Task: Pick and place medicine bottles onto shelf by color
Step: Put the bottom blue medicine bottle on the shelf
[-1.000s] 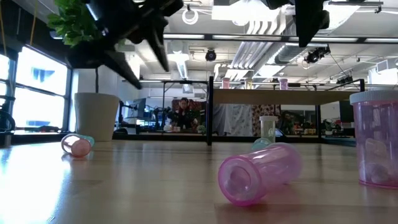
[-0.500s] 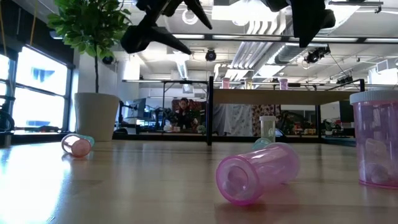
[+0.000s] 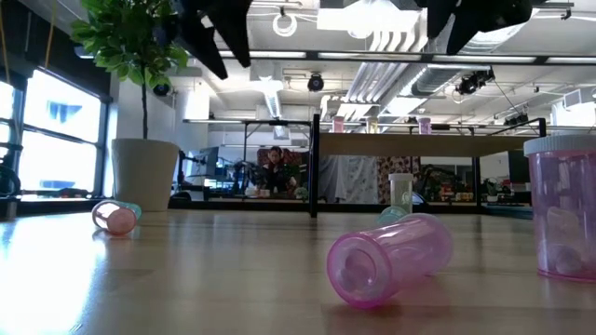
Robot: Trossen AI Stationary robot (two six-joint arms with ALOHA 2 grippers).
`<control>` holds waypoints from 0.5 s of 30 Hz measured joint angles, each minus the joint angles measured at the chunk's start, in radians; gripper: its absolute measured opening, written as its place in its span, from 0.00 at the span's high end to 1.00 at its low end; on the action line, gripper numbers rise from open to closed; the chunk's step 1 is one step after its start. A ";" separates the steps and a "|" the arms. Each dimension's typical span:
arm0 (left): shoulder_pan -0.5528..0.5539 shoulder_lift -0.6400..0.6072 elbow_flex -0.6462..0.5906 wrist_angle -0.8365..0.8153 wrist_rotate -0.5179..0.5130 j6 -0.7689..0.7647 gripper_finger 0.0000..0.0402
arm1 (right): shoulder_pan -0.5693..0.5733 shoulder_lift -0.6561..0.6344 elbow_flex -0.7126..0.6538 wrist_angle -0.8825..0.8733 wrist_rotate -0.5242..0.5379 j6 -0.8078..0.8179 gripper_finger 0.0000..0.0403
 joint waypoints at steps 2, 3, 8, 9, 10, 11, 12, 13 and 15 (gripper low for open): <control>0.019 -0.016 0.006 -0.054 -0.016 0.040 0.41 | 0.019 0.000 0.000 0.013 0.035 0.053 0.62; 0.028 -0.025 0.008 -0.076 -0.026 0.062 0.41 | 0.027 0.000 0.000 0.018 0.053 0.082 0.62; 0.077 -0.073 0.015 -0.081 -0.040 0.162 0.41 | 0.078 0.009 0.000 0.027 0.153 0.198 0.62; 0.086 -0.081 0.016 -0.077 -0.041 0.176 0.41 | 0.088 0.016 0.000 0.027 0.164 0.217 0.62; 0.097 -0.091 0.013 -0.088 -0.041 0.194 0.41 | 0.096 0.025 0.000 0.034 0.167 0.234 0.62; 0.105 -0.098 0.013 -0.090 -0.043 0.214 0.41 | 0.102 0.033 0.000 0.044 0.166 0.251 0.62; 0.111 -0.105 0.014 -0.082 -0.045 0.229 0.41 | 0.109 0.043 0.000 0.046 0.165 0.270 0.62; 0.119 -0.113 0.014 -0.084 -0.044 0.244 0.41 | 0.115 0.055 0.000 0.049 0.164 0.288 0.62; 0.134 -0.128 0.014 -0.087 -0.042 0.273 0.41 | 0.125 0.079 0.000 0.072 0.164 0.322 0.62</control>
